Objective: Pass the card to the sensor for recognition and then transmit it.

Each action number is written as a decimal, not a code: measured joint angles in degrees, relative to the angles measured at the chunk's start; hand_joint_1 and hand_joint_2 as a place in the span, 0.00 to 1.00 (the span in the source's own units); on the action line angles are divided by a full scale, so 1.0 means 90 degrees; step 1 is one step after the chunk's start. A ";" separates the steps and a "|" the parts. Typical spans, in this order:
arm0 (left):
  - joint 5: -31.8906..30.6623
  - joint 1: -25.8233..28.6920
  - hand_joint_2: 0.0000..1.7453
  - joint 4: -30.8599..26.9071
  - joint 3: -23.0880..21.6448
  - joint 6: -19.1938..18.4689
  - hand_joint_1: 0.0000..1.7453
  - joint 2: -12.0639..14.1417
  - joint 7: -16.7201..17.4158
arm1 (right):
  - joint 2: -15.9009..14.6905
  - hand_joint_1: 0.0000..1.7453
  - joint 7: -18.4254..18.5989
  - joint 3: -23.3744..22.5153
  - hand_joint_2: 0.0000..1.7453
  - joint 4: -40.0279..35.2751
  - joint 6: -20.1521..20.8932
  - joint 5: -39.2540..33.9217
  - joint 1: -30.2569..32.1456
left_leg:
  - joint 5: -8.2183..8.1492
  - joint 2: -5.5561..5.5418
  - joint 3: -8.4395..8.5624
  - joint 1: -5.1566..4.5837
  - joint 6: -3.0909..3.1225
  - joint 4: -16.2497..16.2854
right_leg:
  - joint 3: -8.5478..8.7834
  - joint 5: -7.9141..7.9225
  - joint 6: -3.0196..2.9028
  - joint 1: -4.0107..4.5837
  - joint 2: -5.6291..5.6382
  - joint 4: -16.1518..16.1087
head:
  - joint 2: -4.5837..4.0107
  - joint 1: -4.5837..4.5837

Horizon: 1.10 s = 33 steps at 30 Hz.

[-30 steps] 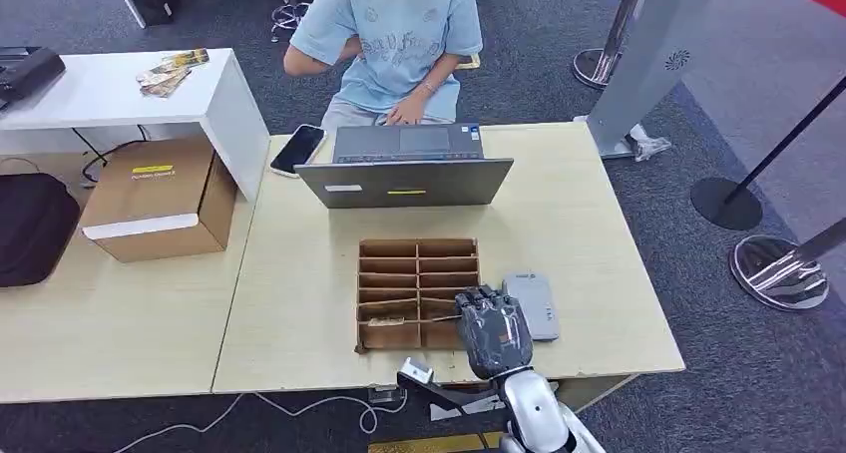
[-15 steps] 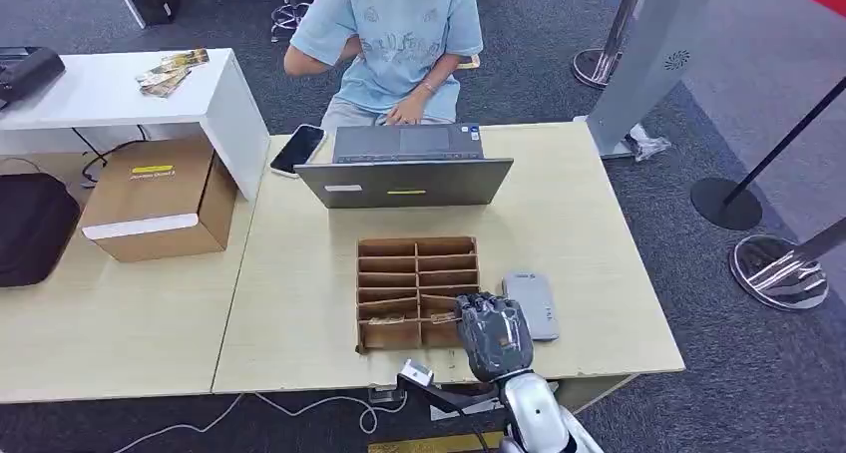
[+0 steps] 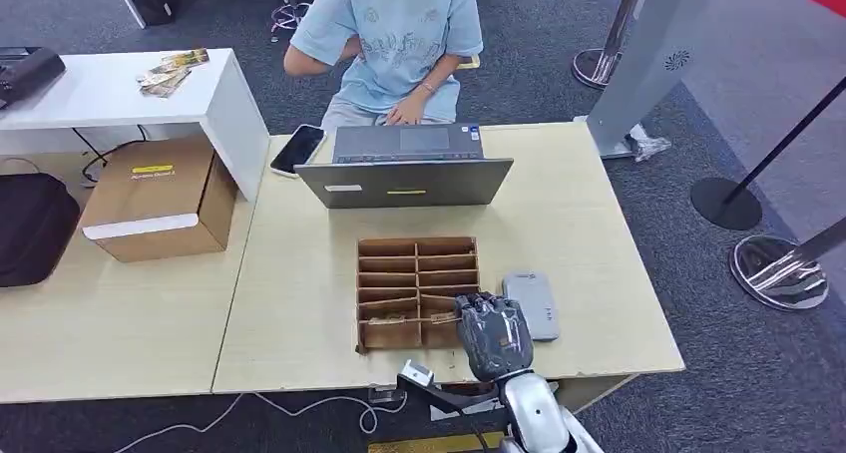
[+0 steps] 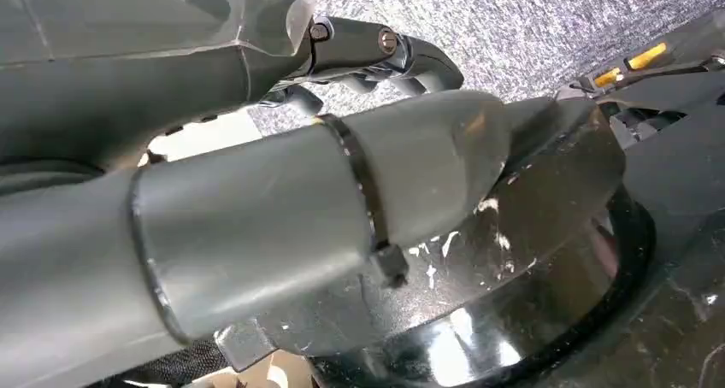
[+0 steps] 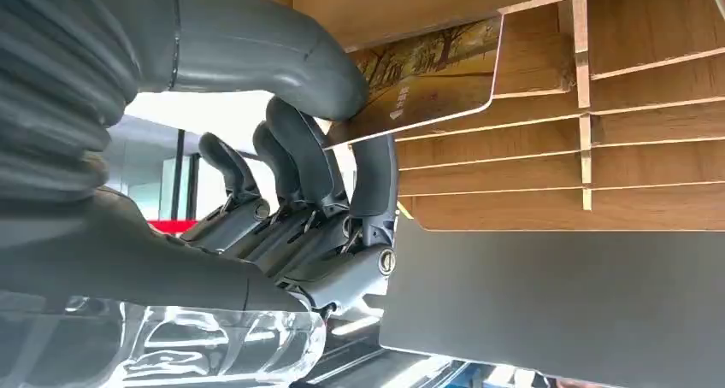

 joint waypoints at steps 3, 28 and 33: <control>-0.0002 -0.0001 0.00 0.0000 0.0000 0.0000 0.00 -0.0002 0.0000 | 0.0000 0.89 0.0002 0.0000 1.00 0.0000 0.0002 0.0000 0.0000 | 0.0000 0.0000 0.0000 0.0000 0.0000 0.0000 | 0.0000 0.0000 0.0000 0.0000 0.0000 0.0000 | 0.0000 0.0000; -0.0010 -0.0014 0.00 -0.0005 0.0075 0.0044 0.00 -0.0070 0.0000 | 0.0000 1.00 -0.0160 -0.0070 1.00 0.0000 -0.0002 0.0000 0.0006 | 0.0000 -0.0004 0.0002 -0.0003 0.0001 0.0000 | 0.0002 0.0001 0.0000 -0.0003 0.0000 0.0000 | 0.0000 0.0000; -0.0012 -0.0017 0.00 -0.0005 0.0095 0.0044 0.00 -0.0075 0.0000 | 0.0000 1.00 -0.0141 -0.0070 1.00 0.0000 0.0000 0.0000 0.0007 | 0.0000 -0.0004 0.0003 -0.0003 0.0001 0.0000 | 0.0003 0.0001 0.0000 -0.0003 -0.0001 0.0000 | 0.0000 0.0000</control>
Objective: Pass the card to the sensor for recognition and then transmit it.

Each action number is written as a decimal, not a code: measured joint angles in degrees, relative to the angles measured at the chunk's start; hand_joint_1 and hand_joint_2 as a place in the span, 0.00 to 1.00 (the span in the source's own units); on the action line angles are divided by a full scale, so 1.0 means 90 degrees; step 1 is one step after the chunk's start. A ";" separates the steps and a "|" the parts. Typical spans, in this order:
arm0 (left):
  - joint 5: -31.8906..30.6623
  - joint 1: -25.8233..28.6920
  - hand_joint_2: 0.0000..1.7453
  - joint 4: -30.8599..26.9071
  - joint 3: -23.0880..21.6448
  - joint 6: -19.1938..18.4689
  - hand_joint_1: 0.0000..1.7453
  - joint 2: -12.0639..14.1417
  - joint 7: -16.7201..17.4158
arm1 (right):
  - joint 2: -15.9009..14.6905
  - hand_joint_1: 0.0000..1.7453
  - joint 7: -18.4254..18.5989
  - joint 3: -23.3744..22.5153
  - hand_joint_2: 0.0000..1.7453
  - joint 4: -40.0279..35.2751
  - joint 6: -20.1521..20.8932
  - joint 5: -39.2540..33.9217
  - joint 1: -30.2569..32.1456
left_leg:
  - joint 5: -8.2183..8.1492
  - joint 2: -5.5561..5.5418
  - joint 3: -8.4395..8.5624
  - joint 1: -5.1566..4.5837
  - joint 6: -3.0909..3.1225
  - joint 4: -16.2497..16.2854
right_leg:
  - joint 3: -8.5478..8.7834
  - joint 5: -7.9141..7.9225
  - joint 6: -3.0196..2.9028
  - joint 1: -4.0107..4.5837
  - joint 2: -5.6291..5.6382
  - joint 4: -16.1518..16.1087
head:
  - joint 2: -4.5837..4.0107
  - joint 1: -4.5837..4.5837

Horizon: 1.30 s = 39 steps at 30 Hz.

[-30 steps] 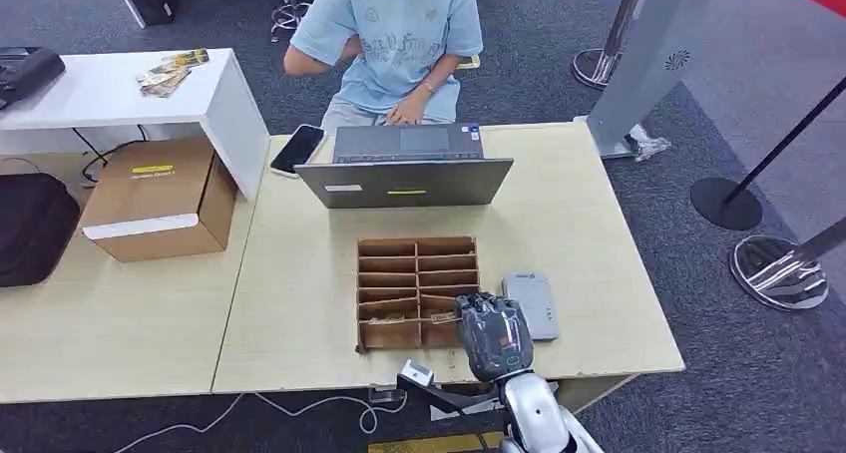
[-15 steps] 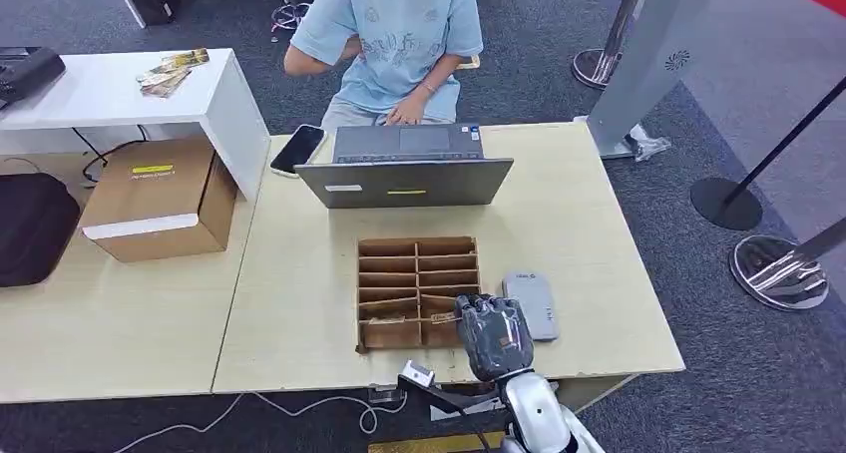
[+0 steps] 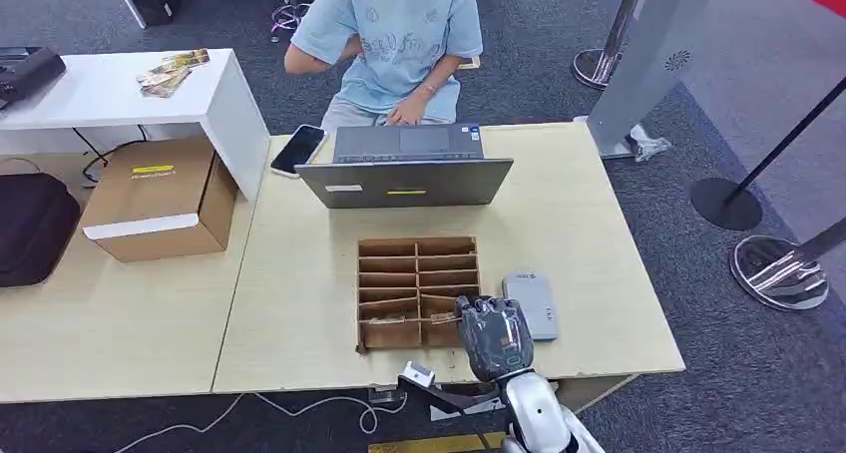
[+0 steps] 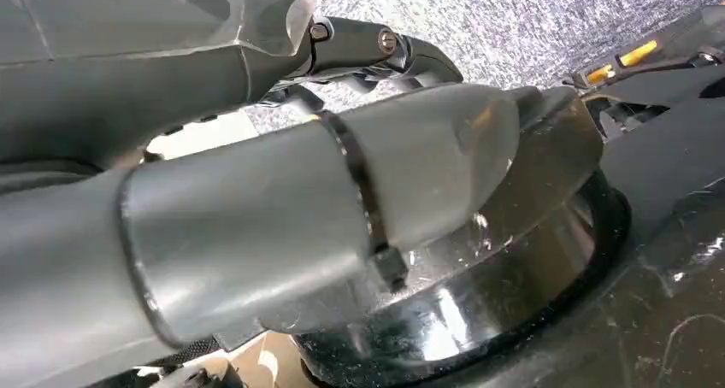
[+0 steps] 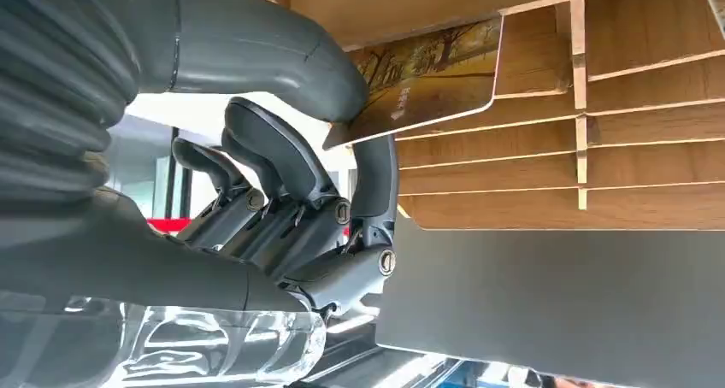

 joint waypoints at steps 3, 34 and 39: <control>0.0000 -0.0001 0.00 0.0000 0.0012 0.0005 0.00 -0.0012 0.0000 | 0.0000 1.00 -0.0002 0.0000 1.00 0.0000 0.0002 0.0000 0.0001 | 0.0000 -0.0001 0.0000 0.0000 0.0000 0.0000 | 0.0000 0.0000 0.0000 0.0000 0.0000 0.0000 | 0.0000 0.0000; -0.0036 -0.0002 0.00 0.0000 0.0032 0.0002 0.00 -0.0024 -0.0005 | 0.0053 1.00 -0.0435 -0.0301 1.00 -0.0761 0.0255 -0.0591 0.0253 | 0.0000 -0.0003 0.0001 -0.0002 0.0000 0.0000 | 0.0002 0.0000 0.0000 -0.0002 -0.0002 0.0000 | 0.0000 0.0000; -0.0053 0.0002 0.00 0.0000 0.0039 -0.0002 0.00 -0.0024 -0.0063 | 0.0051 1.00 -0.0782 -0.0469 1.00 -0.1348 0.0432 -0.1378 0.0398 | 0.0000 -0.0003 0.0001 -0.0003 0.0000 0.0000 | 0.0001 0.0000 0.0000 -0.0003 -0.0001 0.0000 | 0.0000 0.0000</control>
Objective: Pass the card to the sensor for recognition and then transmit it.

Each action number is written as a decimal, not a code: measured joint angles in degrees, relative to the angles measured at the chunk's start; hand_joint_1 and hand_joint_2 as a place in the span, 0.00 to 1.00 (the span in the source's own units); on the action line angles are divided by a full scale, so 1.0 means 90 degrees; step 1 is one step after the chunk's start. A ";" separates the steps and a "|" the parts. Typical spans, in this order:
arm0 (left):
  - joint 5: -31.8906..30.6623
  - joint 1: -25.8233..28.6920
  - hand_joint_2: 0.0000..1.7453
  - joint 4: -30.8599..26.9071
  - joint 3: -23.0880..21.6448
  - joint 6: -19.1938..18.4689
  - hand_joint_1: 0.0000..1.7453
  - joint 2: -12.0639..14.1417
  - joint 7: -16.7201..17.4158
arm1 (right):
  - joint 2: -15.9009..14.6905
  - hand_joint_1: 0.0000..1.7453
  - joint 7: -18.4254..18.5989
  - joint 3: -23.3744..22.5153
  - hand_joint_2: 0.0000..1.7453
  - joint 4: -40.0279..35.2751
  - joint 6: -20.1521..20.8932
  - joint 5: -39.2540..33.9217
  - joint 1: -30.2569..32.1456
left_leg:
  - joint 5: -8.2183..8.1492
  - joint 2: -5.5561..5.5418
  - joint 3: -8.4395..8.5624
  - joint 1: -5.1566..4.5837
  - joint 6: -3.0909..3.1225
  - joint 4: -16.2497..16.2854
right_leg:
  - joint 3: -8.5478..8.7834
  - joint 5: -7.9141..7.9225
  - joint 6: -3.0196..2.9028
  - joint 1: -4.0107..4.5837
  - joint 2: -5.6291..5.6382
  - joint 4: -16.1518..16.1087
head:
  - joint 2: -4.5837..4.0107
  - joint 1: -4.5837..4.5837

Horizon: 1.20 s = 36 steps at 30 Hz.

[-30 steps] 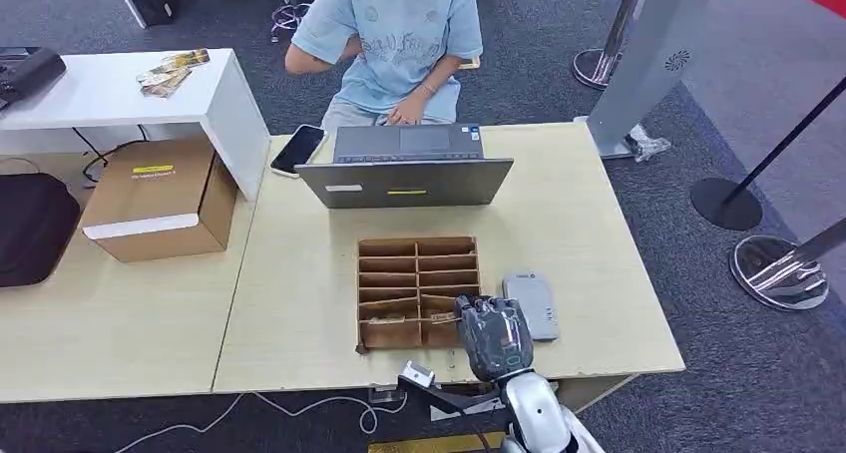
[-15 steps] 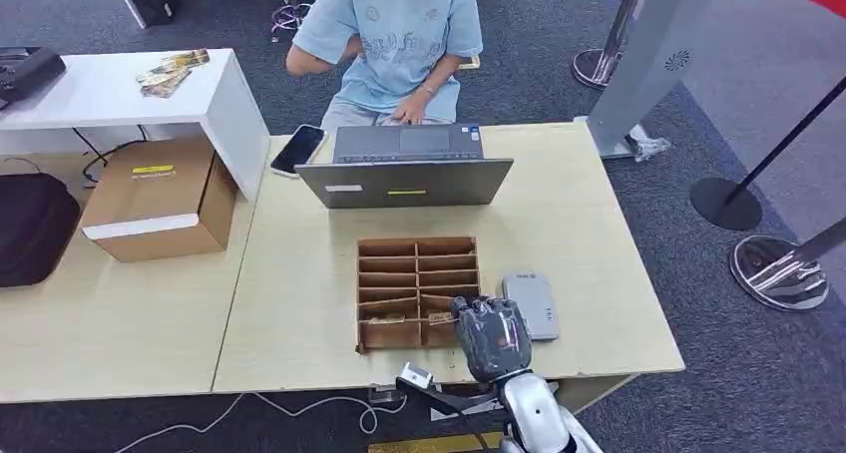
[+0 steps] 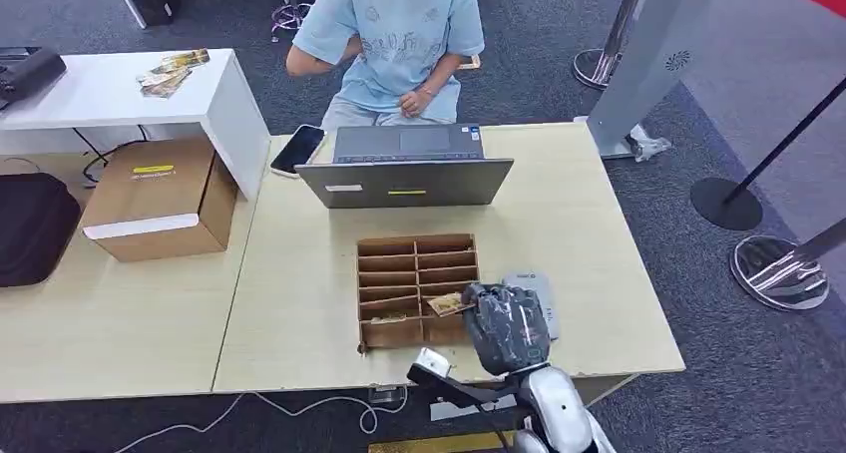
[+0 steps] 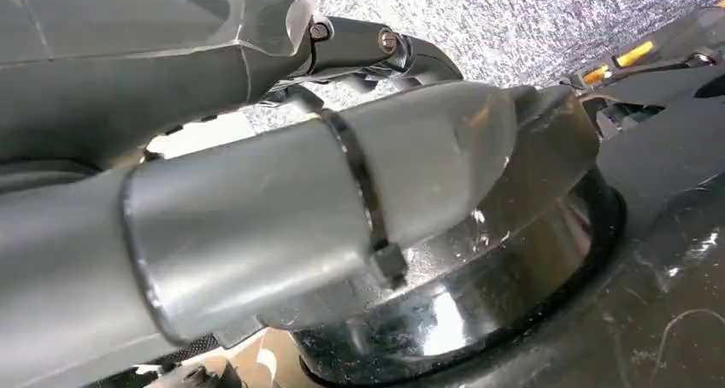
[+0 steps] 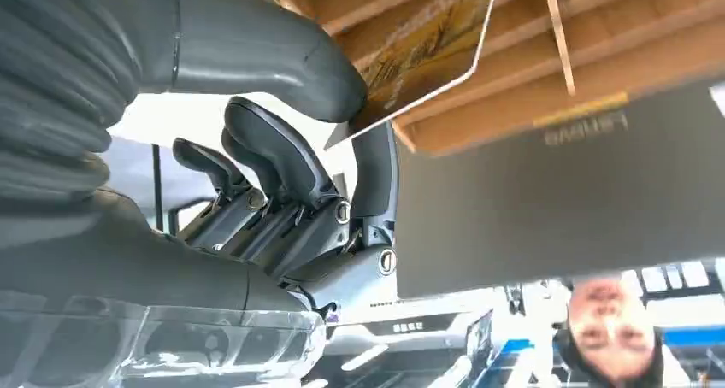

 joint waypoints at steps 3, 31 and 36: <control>-0.0002 0.0001 0.00 -0.0002 0.0007 -0.0012 0.00 0.0000 -0.0012 | -0.0007 1.00 -0.0215 -0.0092 1.00 -0.0273 0.0099 -0.0525 0.0053 | 0.0000 0.0000 0.0000 0.0000 0.0000 0.0000 | 0.0000 0.0000 0.0000 0.0000 0.0000 0.0000 | 0.0000 0.0000; -0.0476 -0.0034 0.00 -0.0049 0.0095 -0.0131 0.00 0.0015 -0.0119 | -0.0170 1.00 -0.2822 -0.0393 1.00 -0.0531 0.0973 -0.5783 -0.2564 | 0.0025 0.0001 -0.0003 0.0000 -0.0005 0.0000 | 0.0000 0.0021 -0.0005 0.0000 0.0006 0.0009 | 0.0000 -0.0002; -0.0648 -0.0065 0.00 -0.0058 0.0095 -0.0189 0.00 0.0019 -0.0119 | -0.0012 1.00 -0.2373 -0.0088 1.00 0.0250 -0.0033 -0.4392 -0.3555 | 0.0026 0.0001 -0.0003 -0.0001 -0.0005 0.0001 | 0.0000 0.0022 -0.0005 -0.0001 0.0006 0.0016 | 0.0000 0.0000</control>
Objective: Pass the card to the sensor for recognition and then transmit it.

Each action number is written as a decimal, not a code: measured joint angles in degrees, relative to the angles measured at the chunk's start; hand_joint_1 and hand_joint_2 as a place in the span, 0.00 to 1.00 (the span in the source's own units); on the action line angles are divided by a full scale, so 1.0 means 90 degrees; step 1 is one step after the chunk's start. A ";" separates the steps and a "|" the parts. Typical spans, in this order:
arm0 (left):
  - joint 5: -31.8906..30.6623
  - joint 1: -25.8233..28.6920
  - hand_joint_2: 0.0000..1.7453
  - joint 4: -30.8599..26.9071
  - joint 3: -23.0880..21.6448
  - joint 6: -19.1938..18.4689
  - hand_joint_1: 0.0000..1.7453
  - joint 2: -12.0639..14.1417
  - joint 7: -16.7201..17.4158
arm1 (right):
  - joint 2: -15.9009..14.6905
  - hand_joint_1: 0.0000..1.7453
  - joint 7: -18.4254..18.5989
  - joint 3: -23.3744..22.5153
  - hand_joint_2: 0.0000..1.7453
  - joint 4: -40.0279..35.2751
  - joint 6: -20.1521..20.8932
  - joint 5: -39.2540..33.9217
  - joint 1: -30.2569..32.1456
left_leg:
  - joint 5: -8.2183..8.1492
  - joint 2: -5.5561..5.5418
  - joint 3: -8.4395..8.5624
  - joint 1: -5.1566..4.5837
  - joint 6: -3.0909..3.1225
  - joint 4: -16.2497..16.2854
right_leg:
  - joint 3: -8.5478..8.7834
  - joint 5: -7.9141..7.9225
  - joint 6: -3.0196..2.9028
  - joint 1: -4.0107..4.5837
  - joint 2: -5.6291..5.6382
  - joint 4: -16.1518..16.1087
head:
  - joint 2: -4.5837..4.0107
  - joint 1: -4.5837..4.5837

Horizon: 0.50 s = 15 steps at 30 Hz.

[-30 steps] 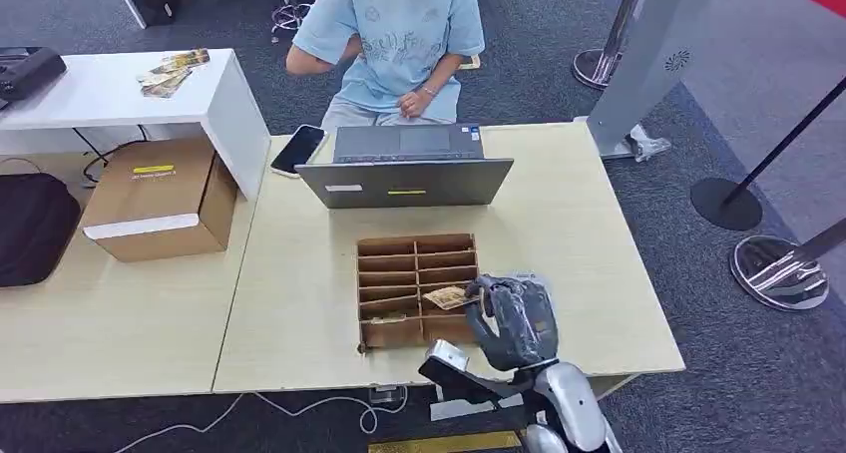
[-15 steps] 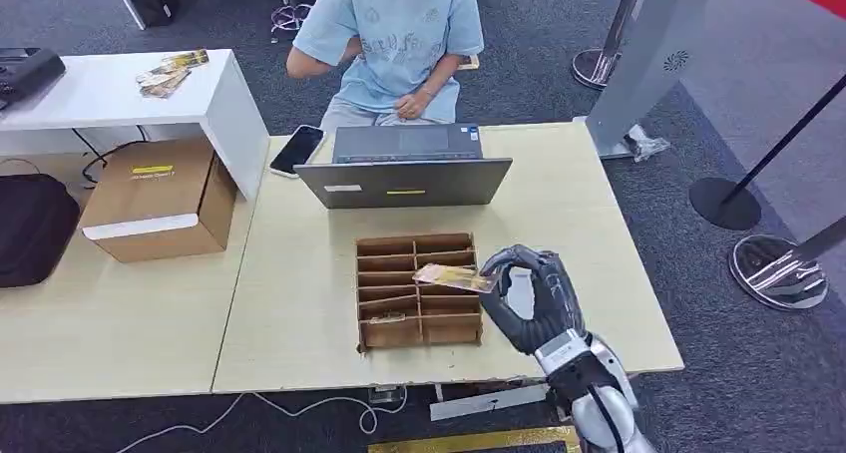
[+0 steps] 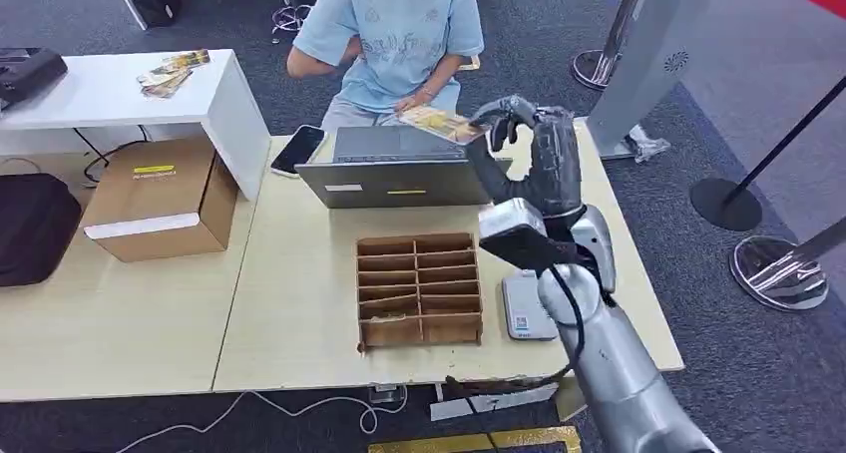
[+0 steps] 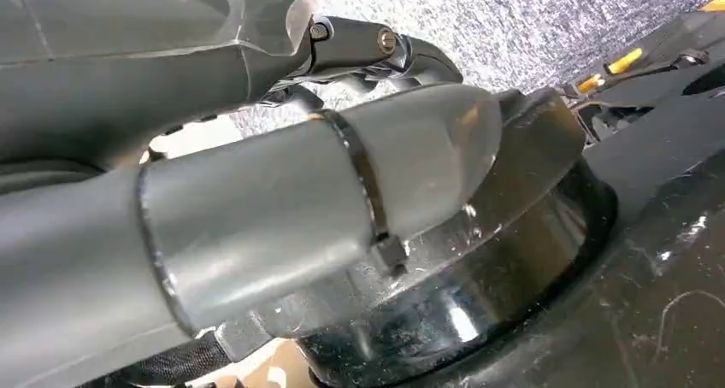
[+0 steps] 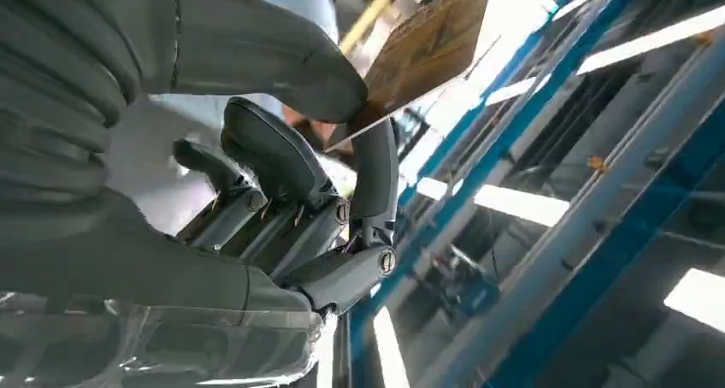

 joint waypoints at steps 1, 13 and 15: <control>-0.0032 -0.0002 0.00 0.0000 0.0000 -0.0002 0.00 0.0000 0.0000 | 0.0049 1.00 0.0128 0.0059 1.00 0.0187 -0.0162 0.0346 -0.0200 | 0.0000 0.0000 0.0001 0.0000 0.0000 0.0000 | -0.0001 0.0000 0.0000 -0.0001 0.0000 0.0000 | 0.0000 0.0000; -0.0359 -0.0064 0.00 0.0000 -0.0005 -0.0104 0.00 0.0029 0.0017 | 0.0743 1.00 0.1933 0.0355 1.00 0.4115 -0.0888 0.3302 -0.3144 | 0.0009 -0.0005 -0.0001 0.0000 -0.0002 0.0003 | -0.0006 0.0004 -0.0005 -0.0001 -0.0005 0.0008 | 0.0000 -0.0003; -0.0367 -0.0066 0.00 0.0000 -0.0005 -0.0112 0.00 0.0032 0.0017 | 0.0821 1.00 0.2126 0.0357 1.00 0.4762 -0.0810 0.3475 -0.3552 | 0.0009 -0.0008 -0.0001 0.0000 -0.0002 0.0003 | -0.0006 0.0004 -0.0005 -0.0001 -0.0008 0.0008 | 0.0000 0.0002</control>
